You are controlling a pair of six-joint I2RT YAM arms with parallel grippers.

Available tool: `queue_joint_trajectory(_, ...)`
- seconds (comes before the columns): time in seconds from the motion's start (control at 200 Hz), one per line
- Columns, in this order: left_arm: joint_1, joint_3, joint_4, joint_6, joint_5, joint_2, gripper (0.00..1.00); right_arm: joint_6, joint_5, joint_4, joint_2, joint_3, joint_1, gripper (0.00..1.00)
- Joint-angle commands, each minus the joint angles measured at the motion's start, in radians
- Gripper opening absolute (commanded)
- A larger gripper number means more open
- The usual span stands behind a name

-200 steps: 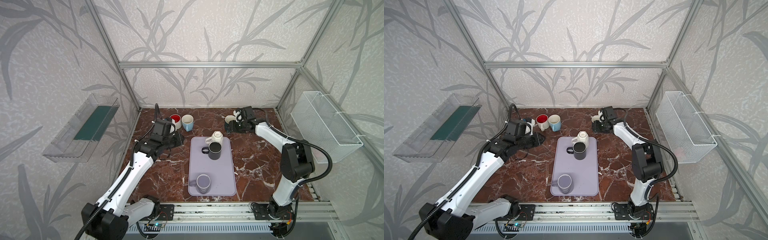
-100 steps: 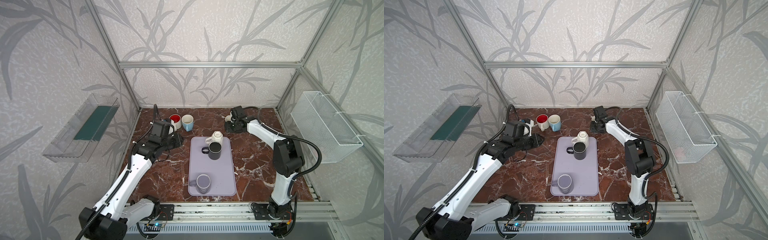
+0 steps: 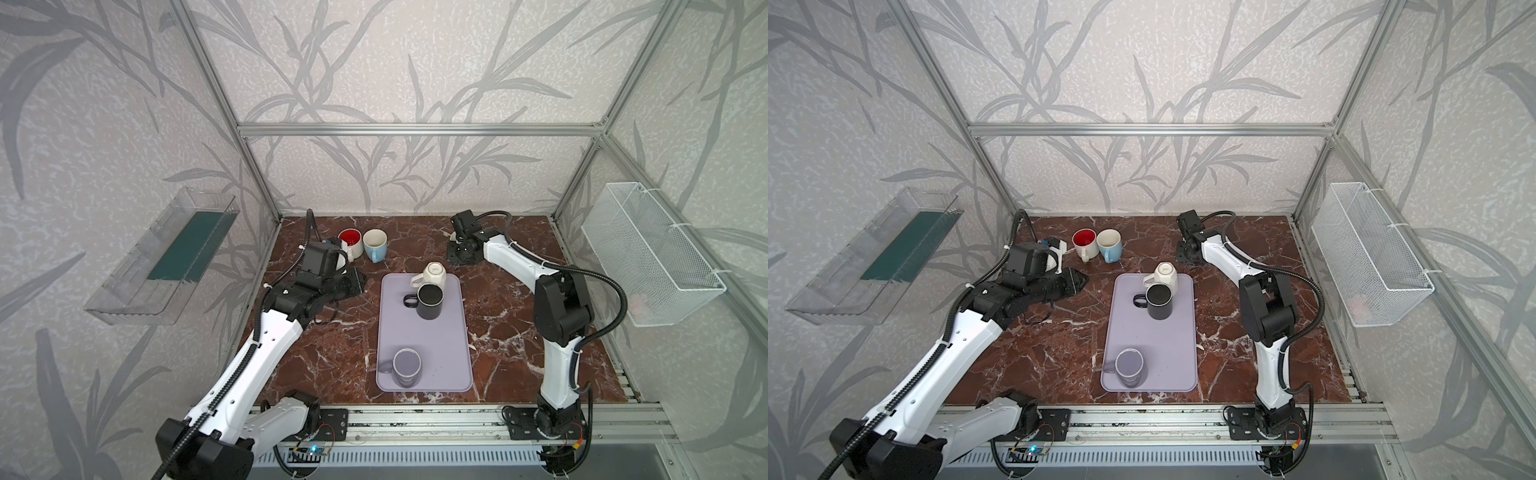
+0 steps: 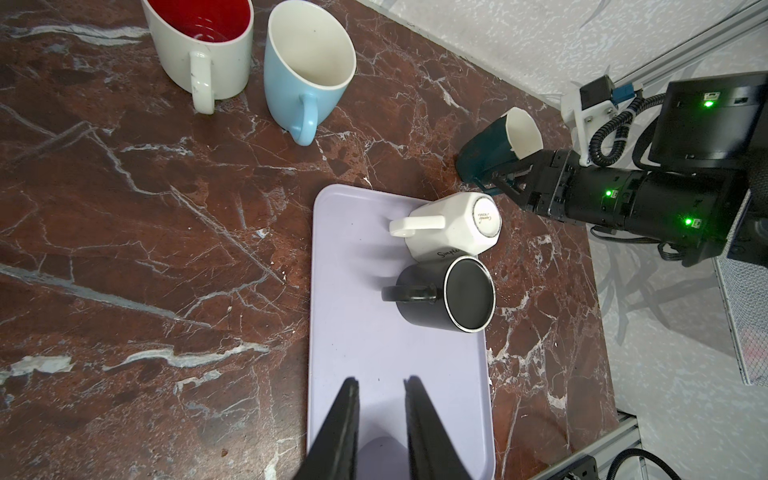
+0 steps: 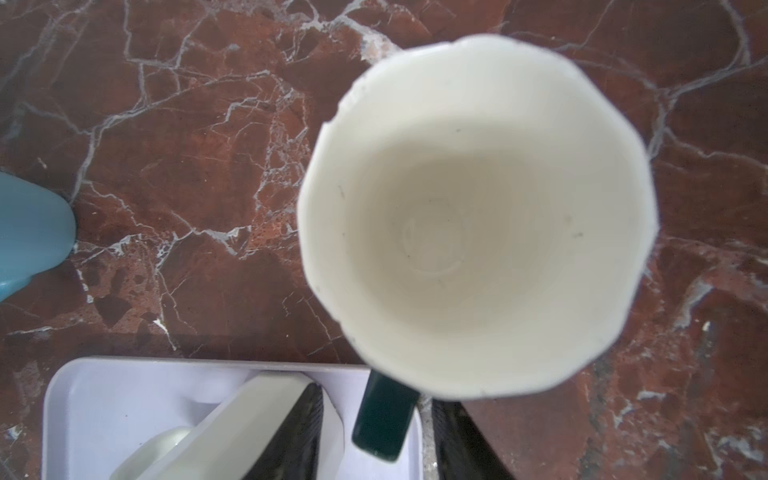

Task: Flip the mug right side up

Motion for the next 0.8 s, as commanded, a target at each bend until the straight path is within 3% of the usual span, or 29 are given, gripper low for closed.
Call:
queue_joint_trajectory(0.0,-0.004,-0.015,-0.015,0.009,-0.003,-0.021,0.24,0.017,0.049,-0.065,0.027,0.047,0.004,0.44)
queue_joint_trajectory(0.33,-0.004,-0.019,-0.025,0.011,-0.011,-0.031,0.24,0.005,0.090,-0.117,0.056,0.101,0.001,0.40)
queue_joint_trajectory(0.795,-0.004,-0.017,-0.042,0.019,-0.029,-0.044,0.23,-0.026,0.052,-0.124,0.099,0.147,-0.004,0.32)
